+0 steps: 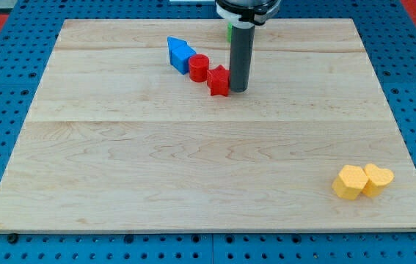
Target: Move your arm to the center right
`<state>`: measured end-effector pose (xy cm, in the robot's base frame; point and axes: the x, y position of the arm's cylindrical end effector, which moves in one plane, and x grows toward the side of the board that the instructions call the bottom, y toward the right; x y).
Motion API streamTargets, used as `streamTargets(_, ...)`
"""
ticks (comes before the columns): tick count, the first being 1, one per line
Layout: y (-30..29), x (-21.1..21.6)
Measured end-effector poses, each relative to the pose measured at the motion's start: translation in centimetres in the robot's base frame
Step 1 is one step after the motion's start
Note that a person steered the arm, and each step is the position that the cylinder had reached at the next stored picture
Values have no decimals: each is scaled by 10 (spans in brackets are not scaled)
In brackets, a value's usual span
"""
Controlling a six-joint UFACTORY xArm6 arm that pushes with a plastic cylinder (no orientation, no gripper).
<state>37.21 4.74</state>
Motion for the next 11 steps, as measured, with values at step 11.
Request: streamTargets(11,276,129)
